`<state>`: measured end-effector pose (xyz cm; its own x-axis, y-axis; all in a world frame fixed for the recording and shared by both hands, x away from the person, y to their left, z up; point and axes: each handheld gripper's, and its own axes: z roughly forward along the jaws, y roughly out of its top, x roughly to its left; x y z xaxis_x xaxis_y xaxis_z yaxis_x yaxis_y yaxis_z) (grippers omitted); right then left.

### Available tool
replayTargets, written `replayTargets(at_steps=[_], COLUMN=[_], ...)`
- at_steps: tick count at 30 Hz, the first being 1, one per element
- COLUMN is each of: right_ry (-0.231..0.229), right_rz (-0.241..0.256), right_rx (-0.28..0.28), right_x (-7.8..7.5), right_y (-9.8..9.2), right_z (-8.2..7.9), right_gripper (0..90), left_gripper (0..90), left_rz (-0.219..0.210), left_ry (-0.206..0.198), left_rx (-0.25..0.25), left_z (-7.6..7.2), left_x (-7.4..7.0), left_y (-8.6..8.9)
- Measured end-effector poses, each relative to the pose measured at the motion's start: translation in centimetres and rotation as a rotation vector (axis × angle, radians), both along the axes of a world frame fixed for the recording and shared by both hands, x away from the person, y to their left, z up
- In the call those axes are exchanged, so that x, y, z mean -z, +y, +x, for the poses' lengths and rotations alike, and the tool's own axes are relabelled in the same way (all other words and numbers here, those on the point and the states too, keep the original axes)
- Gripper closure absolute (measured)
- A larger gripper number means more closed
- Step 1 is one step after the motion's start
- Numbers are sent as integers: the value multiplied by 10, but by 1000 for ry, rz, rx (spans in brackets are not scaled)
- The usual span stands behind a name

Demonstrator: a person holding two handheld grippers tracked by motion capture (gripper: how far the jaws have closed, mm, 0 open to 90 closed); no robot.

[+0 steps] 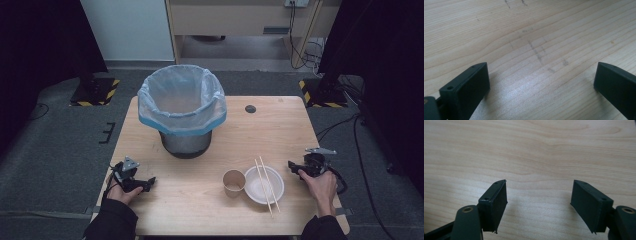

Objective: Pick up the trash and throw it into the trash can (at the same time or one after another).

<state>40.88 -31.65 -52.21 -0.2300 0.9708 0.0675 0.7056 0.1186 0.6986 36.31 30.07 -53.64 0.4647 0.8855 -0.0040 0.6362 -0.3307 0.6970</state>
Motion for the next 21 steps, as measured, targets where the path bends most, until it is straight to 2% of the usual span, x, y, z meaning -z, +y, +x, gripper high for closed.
replayTargets(at_steps=[9,10,11,13,14,16,17,21], right_ry=[-68,-68,-85,-94,-110,-118,-125,-140], right_rz=[18,18,23,26,27,25,30,39], right_rx=[16,16,15,13,4,1,-14,-52], right_x=[-32,-32,-43,-48,-57,-60,-68,-80], right_y=[5,5,8,10,14,15,20,30], right_z=[-11,-11,-15,-17,-21,-22,-24,-29], right_gripper=[371,371,381,381,380,378,384,390], left_gripper=[0,0,0,0,0,0,0,0], left_rz=[-1,-1,-2,-1,0,0,1,1], left_ry=[1,1,1,2,2,1,1,0], left_rx=[11,11,13,14,16,16,17,16], left_z=[-2,-2,-2,-2,-2,-2,-2,-2], left_x=[0,0,0,0,0,0,0,0], left_y=[-1,-1,-1,-1,-1,-1,-1,-1])
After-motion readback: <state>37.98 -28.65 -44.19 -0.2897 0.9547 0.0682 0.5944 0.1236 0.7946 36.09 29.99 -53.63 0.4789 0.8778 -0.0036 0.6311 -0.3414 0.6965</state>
